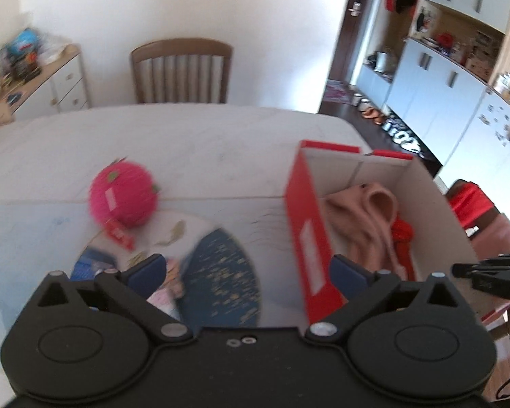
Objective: Organize objects
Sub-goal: 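Return the left gripper to the table and grasp the white cable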
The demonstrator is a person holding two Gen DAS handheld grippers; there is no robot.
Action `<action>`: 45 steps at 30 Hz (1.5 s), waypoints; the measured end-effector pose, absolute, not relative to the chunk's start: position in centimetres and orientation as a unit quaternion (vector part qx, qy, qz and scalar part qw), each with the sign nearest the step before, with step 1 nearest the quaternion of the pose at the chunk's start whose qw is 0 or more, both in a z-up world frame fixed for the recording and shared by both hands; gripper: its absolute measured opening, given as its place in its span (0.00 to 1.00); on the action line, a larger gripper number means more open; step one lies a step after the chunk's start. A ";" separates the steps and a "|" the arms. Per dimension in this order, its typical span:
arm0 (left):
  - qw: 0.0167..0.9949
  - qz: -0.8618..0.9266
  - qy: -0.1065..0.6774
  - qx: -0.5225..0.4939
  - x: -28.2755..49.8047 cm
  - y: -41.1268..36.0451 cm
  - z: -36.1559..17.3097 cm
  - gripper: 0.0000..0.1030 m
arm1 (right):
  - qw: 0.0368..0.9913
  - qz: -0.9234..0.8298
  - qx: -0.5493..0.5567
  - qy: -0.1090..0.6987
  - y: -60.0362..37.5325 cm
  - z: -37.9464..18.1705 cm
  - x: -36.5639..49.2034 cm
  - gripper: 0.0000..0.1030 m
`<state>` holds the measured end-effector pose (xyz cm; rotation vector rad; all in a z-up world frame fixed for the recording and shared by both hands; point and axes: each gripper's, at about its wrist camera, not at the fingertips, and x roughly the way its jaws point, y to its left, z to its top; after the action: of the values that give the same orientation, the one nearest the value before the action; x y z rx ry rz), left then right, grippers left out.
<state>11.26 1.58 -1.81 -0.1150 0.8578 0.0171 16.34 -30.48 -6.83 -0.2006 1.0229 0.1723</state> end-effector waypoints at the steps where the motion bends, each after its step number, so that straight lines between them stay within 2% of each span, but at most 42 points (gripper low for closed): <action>1: 0.907 0.021 0.416 -0.058 10.9 2.2 -2.1 0.99 | 0.864 0.081 -0.095 0.488 -30.5 -6.8 16.3 0.05; 12: 0.909 0.090 0.395 -0.096 8.1 7.5 -3.8 0.99 | 0.865 0.073 -0.090 0.488 -30.4 -6.9 16.1 0.05; 24: 0.887 0.107 0.439 -0.093 9.5 9.3 -8.1 0.95 | 0.866 0.065 -0.092 0.487 -30.2 -7.0 15.9 0.05; 33: 0.864 0.124 0.470 -0.126 12.1 10.8 -9.9 0.78 | 0.867 0.062 -0.093 0.486 -30.1 -7.0 15.9 0.05; 39: 0.860 0.138 0.471 -0.142 13.1 11.4 -10.1 0.74 | 0.867 0.063 -0.093 0.486 -30.1 -7.0 15.9 0.05; 41: 0.859 0.140 0.470 -0.147 13.4 11.5 -10.0 0.67 | 0.867 0.063 -0.093 0.486 -30.1 -7.0 15.9 0.05; 43: 0.855 0.134 0.477 -0.153 13.6 11.5 -10.2 0.46 | 0.867 0.063 -0.092 0.486 -30.1 -7.0 15.9 0.05; 45: 0.851 0.135 0.484 -0.151 13.7 11.5 -10.5 0.43 | 0.867 0.063 -0.092 0.486 -30.1 -7.0 15.9 0.05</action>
<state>13.75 11.51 -10.53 -0.3173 1.0201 0.2850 15.92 -30.12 -6.98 -0.1932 1.0186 0.1318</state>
